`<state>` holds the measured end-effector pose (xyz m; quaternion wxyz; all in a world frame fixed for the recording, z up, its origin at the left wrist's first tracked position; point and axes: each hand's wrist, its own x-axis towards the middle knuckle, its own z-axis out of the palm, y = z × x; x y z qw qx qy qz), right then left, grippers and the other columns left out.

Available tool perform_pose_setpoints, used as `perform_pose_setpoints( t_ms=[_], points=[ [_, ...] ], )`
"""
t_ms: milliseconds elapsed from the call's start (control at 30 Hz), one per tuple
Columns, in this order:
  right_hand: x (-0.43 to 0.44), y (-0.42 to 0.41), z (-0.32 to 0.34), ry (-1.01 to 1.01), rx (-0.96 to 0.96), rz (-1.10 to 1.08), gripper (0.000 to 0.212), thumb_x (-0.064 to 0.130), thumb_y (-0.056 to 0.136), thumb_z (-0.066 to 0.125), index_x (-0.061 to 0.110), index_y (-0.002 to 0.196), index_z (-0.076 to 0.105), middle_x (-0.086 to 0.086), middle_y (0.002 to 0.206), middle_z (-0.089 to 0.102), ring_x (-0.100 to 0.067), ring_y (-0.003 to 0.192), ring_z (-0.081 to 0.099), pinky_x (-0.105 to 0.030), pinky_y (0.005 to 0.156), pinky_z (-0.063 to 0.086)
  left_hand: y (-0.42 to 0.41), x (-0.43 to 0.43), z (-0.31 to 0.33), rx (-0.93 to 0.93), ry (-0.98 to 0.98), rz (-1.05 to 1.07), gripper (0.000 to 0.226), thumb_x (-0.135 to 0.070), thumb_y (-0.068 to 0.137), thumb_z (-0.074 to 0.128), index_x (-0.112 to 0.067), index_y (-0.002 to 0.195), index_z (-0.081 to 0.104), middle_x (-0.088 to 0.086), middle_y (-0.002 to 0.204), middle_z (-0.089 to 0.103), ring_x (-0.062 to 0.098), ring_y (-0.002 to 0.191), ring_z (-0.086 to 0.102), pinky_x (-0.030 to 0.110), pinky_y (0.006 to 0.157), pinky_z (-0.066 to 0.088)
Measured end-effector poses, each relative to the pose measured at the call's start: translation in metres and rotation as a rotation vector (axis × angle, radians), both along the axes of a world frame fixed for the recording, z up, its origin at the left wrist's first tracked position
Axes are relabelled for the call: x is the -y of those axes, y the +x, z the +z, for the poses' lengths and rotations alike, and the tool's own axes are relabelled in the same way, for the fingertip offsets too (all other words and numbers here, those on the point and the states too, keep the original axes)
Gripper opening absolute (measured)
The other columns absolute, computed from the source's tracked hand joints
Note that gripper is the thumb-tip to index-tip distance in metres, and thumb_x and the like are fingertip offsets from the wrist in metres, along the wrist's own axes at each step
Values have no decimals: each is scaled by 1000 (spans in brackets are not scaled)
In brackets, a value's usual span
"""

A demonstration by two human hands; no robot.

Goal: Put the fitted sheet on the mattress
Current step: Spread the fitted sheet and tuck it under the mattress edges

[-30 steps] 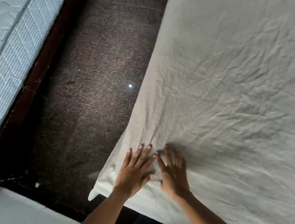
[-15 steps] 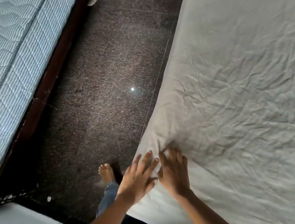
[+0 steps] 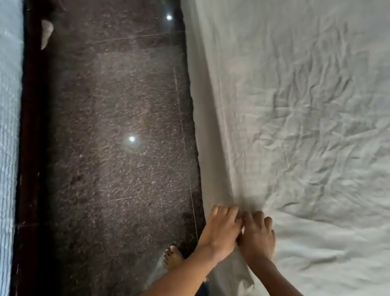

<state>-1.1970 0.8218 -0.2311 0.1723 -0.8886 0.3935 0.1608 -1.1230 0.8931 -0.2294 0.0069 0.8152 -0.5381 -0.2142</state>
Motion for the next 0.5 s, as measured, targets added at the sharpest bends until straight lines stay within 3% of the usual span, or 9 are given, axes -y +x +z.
perform_pose_setpoints(
  t_ms=[67,133,200,267,333,367,433,500],
  points=[
    [-7,-7,1,63,-1,-96,34,13,80,68,11,113,60,-12,109,61,-34,100,57,-41,71,50,6,6,3,-15,-8,-76,28,-20,81,61,-12,107,61,8,124,50,27,114,49,41,100,38],
    [-15,-22,1,108,-47,-145,41,18,95,46,13,136,43,-5,133,50,-25,123,47,-36,88,45,6,10,4,13,-17,-163,35,-14,84,56,-10,119,54,12,140,37,30,126,39,43,105,33],
    [-23,-34,1,120,-55,-150,47,17,98,36,17,144,30,-1,139,45,-19,128,43,-31,93,43,1,10,4,38,-9,-229,45,-9,87,51,-11,131,42,13,150,23,32,136,27,45,113,22],
    [-26,-43,2,138,-75,-218,50,18,97,40,17,146,30,-3,134,52,-21,120,51,-34,88,46,-9,12,4,54,-8,-296,54,-8,88,49,-14,139,33,13,154,15,32,141,18,47,117,12],
    [-25,-49,5,85,-24,-266,51,27,81,69,12,128,56,-5,103,69,-22,88,68,-34,64,54,-21,15,4,56,-38,-350,58,-4,85,51,-15,140,33,12,154,17,31,142,18,46,118,12],
    [-25,-54,6,79,-46,-216,50,31,60,85,12,104,70,-3,78,71,-21,65,68,-30,47,51,-26,16,4,42,-52,-367,59,-3,82,55,-15,137,38,12,152,24,31,140,24,45,117,17],
    [-28,-66,6,25,-78,-134,43,25,29,95,15,63,71,-1,49,61,-18,39,59,-24,31,41,-35,18,4,16,-49,-384,58,-6,72,67,-15,127,51,11,142,42,31,131,41,43,110,31],
    [-36,-78,4,1,-78,-78,38,12,24,93,12,49,63,-1,41,54,-17,33,54,-22,29,38,-42,16,0,32,-46,-345,61,-8,63,74,-17,121,56,11,138,47,29,127,46,42,105,39]
  ],
)
